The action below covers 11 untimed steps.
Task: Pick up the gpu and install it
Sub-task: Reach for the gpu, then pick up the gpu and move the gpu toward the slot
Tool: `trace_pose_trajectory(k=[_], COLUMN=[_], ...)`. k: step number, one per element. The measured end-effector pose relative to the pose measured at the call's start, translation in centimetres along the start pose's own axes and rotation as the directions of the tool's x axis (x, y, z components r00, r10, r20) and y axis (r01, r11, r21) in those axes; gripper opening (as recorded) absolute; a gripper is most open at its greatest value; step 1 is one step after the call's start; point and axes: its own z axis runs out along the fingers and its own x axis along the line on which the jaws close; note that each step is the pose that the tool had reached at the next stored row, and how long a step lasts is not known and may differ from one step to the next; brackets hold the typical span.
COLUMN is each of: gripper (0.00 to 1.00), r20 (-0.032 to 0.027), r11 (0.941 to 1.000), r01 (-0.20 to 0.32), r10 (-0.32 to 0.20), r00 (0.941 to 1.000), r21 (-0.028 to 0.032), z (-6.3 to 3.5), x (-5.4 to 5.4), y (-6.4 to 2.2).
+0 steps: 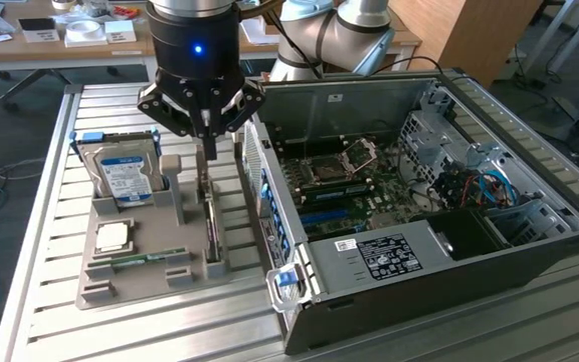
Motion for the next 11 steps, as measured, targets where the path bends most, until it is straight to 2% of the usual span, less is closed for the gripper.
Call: trace_pose_trajectory(k=[11], gripper=[0.11], r20=[0.0001], r11=[1.0], r01=[0.0], r10=[0.0], r00=[1.0], r21=[0.0], z=[0.0], x=[0.0], y=[-0.03])
